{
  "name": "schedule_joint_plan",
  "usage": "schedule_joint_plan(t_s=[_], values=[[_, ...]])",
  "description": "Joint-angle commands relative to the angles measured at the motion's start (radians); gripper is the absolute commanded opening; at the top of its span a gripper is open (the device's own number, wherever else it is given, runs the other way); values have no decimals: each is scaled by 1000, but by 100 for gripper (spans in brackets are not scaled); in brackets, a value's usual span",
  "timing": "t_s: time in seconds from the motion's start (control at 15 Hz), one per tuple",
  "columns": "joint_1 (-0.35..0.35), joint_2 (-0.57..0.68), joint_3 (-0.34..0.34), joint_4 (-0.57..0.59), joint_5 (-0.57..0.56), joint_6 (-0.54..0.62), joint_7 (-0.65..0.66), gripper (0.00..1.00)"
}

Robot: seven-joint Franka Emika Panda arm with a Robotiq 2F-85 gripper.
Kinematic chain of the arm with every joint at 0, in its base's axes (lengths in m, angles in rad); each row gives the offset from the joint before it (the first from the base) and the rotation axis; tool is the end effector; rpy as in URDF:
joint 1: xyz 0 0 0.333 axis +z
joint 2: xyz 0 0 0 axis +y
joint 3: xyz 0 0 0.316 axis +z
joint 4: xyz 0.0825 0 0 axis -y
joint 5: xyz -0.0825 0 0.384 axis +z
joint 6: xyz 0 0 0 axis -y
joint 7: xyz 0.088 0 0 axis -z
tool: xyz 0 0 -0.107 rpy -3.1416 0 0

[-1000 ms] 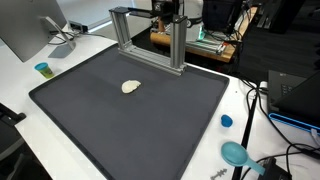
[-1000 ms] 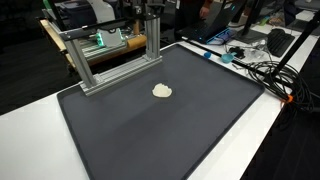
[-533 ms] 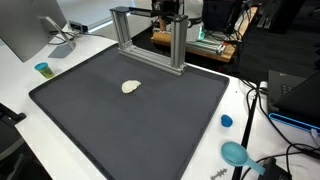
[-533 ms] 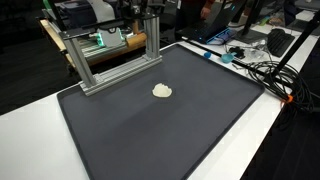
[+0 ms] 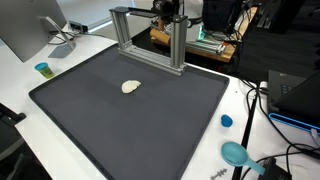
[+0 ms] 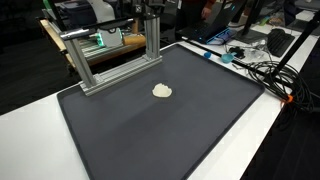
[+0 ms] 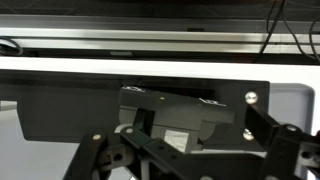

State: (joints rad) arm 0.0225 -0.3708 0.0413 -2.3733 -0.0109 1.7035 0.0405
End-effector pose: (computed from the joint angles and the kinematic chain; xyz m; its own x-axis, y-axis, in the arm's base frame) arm 0.3975 0.0249 0.4434 0.9558 0.0148 -0.2936 0.0268 -0.9990 0.0368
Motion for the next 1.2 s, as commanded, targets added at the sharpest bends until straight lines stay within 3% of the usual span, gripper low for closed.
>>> schedule_joint_plan(t_s=[0.0, 0.13, 0.2, 0.27, 0.33, 0.4, 0.6, 0.73, 1.13], values=[[-2, -31, -38, 5, 64, 5, -49, 100], [-10, -27, -30, 7, 22, -12, -32, 100], [3, -37, -57, -2, 76, 11, -113, 100], [-10, -11, -47, 12, 54, -34, -66, 100], [9, -32, -74, -5, 107, 9, -171, 100], [-5, -10, -58, 9, 67, -28, -123, 100], [-13, -33, -58, -10, 46, 42, -124, 100], [-21, -29, -52, -3, 24, 25, -95, 100], [0, -75, -106, -17, 90, 51, -287, 100]])
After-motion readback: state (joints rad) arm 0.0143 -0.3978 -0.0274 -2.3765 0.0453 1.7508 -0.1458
